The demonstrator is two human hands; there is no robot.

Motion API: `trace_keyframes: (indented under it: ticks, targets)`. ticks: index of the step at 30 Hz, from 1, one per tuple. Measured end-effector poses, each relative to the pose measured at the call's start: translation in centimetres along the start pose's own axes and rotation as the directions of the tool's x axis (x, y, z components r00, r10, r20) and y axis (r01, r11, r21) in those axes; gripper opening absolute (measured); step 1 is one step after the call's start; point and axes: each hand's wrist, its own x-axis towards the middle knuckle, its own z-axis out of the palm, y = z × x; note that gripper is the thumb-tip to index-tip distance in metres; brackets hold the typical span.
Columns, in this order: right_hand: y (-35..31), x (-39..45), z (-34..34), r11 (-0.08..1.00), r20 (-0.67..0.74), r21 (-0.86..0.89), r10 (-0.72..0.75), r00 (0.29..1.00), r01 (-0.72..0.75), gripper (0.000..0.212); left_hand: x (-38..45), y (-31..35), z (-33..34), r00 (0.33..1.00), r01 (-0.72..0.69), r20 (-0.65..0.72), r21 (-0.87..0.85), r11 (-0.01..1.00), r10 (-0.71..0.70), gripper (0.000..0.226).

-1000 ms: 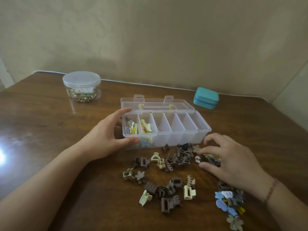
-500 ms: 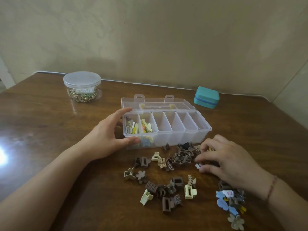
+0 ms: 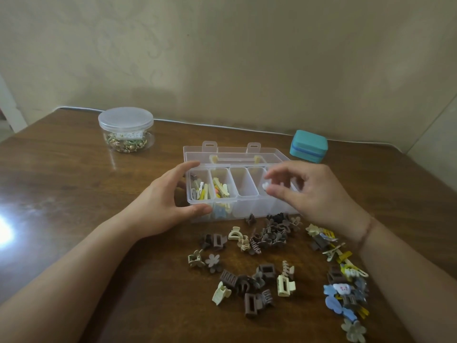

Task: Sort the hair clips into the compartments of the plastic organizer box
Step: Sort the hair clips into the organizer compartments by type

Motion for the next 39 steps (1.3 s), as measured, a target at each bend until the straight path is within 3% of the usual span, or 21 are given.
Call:
trace_keyframes:
  ticks: [6,12,17,20,22,26,30,34,39]
  targets:
    - [0.6,2.8,0.7,0.998,0.11,0.02,0.056,0.992,-0.059,0.017,-0.1,0.0,0.0,1.0,-0.007,-0.012,-0.001,1.0,0.007,0.101]
    - [2.9,-1.5,-4.7,0.989,-0.029,-0.096,0.113,0.993,-0.115,0.015,0.1,-0.1,-0.1,1.0,-0.008,-0.024,-0.035,0.999,0.007,0.101]
    - [4.1,-9.5,-7.0,0.93,0.191,-0.32,0.249,0.949,-0.18,0.011,0.1,-0.3,0.0,1.0,0.002,-0.03,-0.072,0.997,-0.004,0.097]
    - [4.5,-12.7,-6.8,0.915,0.277,-0.352,0.303,0.912,-0.197,0.03,0.1,-0.3,0.2,1.0,-0.002,-0.027,-0.092,0.996,0.0,0.093]
    - [4.7,-13.5,-6.2,0.912,0.313,-0.353,0.327,0.892,-0.21,0.03,0.2,-0.3,0.3,1.0,-0.011,-0.028,-0.095,0.995,0.009,0.092]
    - [4.8,-13.4,-5.3,0.907,0.255,-0.335,0.347,0.903,-0.254,0.018,0.1,-0.3,0.4,1.0,-0.02,-0.024,-0.089,0.996,0.018,0.09]
    - [4.4,-12.5,-5.1,0.893,0.258,-0.414,0.302,0.917,-0.177,0.014,-0.1,-0.2,0.4,0.999,-0.041,-0.022,-0.099,0.994,0.039,0.093]
    - [2.8,-10.2,-5.4,0.949,0.134,-0.264,0.211,0.968,-0.17,0.026,-0.1,-0.2,0.3,0.999,-0.051,-0.019,-0.11,0.993,0.049,0.098]
    - [0.9,-4.8,-2.9,0.985,-0.008,-0.167,0.048,0.999,-0.049,0.021,-0.1,-0.1,0.2,0.999,-0.055,-0.005,-0.111,0.992,0.054,0.098]
